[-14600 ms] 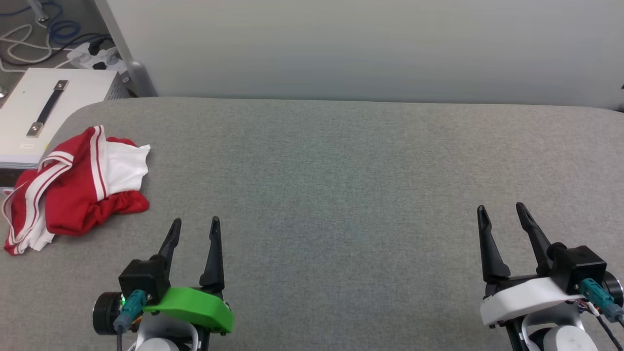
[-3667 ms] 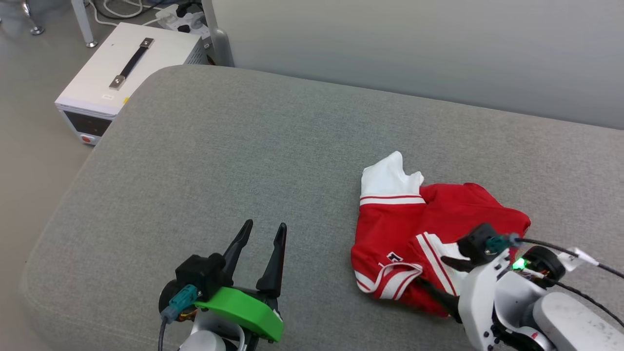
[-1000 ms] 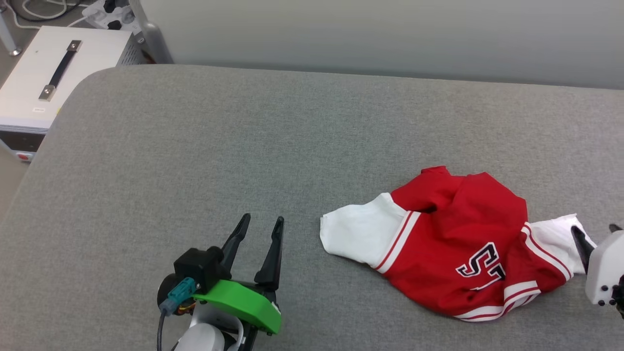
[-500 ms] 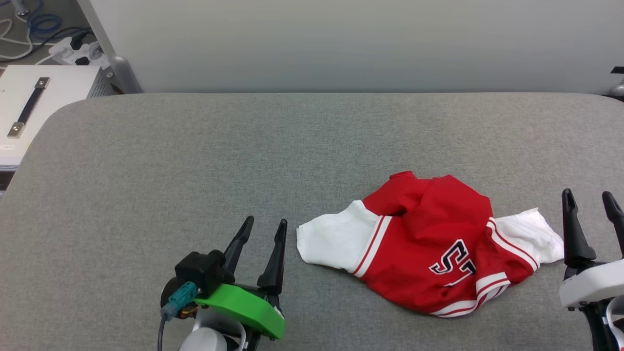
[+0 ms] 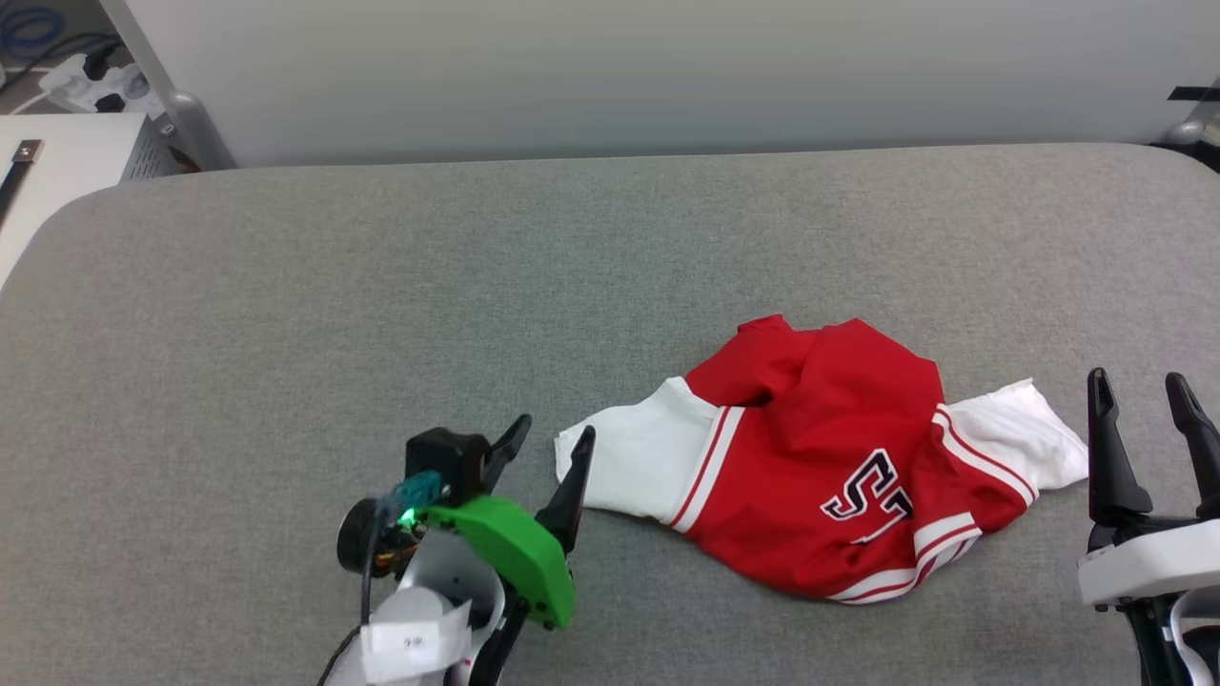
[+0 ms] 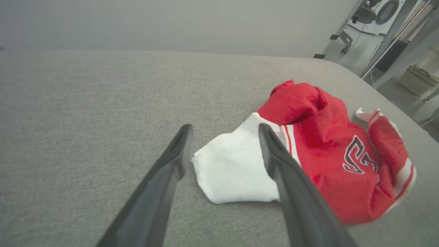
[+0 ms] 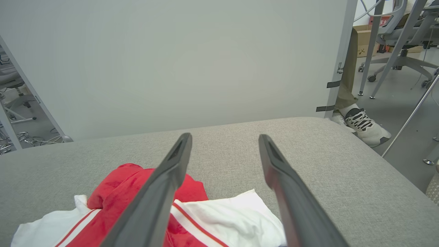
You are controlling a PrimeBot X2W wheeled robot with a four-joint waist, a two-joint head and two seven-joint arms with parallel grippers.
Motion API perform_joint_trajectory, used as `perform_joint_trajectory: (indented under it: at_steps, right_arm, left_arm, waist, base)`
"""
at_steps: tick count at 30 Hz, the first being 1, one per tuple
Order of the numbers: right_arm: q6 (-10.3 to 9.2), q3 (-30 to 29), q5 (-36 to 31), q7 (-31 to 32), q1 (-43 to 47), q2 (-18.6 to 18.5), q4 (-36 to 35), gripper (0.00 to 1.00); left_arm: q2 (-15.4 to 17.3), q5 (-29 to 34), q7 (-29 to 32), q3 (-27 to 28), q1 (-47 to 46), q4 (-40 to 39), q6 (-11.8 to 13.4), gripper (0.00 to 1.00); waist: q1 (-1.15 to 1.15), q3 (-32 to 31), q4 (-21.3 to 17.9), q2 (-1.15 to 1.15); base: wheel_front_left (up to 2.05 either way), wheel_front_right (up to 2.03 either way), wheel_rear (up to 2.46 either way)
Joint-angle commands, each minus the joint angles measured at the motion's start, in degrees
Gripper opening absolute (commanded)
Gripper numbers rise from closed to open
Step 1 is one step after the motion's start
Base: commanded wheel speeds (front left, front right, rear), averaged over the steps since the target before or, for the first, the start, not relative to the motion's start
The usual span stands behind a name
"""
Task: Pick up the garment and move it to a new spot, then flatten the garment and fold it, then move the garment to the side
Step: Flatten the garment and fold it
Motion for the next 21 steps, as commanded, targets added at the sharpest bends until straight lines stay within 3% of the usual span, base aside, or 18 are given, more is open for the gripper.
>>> perform_joint_trajectory:
  at_steps: [1, 4, 8, 14, 21]
  right_arm:
    - [-0.05, 0.1, 0.0, 0.2, -0.8, 0.0, -0.6, 1.0]
    - [-0.05, 0.6, -0.3, 0.3, -1.3, 0.3, -1.4, 1.0]
    - [-0.05, 1.6, -0.5, 0.3, -2.2, 0.6, -1.8, 1.0]
    - [-0.05, 2.1, -0.6, 0.1, -3.1, 0.7, -1.7, 1.0]
    - [-0.05, 1.9, -0.8, -0.4, -3.4, 0.8, -1.2, 1.0]
  left_arm:
    - [0.2, -0.3, 4.0, -0.5, -1.9, 0.2, 0.8, 1.0]
    - [0.9, 0.0, 14.3, -1.5, -4.8, 0.7, 2.7, 1.0]
    - [2.7, 2.3, 23.3, -2.2, -8.4, 2.4, 5.9, 1.0]
    - [4.6, 5.5, 27.8, -3.0, -11.8, 5.3, 8.6, 1.0]
    - [5.1, 5.6, 31.8, -4.8, -11.9, 8.7, 7.9, 1.0]
  waist:
    - [0.0, 1.6, -1.3, 0.0]
    - [0.0, 3.2, -2.4, 0.0]
    - [0.0, 5.1, -4.2, 0.0]
    - [0.0, 7.1, -6.1, 0.0]
    - [0.0, 8.2, -6.5, 0.0]
  base:
    - [0.0, 0.0, 0.0]
    - [0.0, 0.0, 0.0]
    - [0.0, 0.0, 0.0]
    - [0.0, 0.0, 0.0]
    - [0.0, 0.0, 0.0]
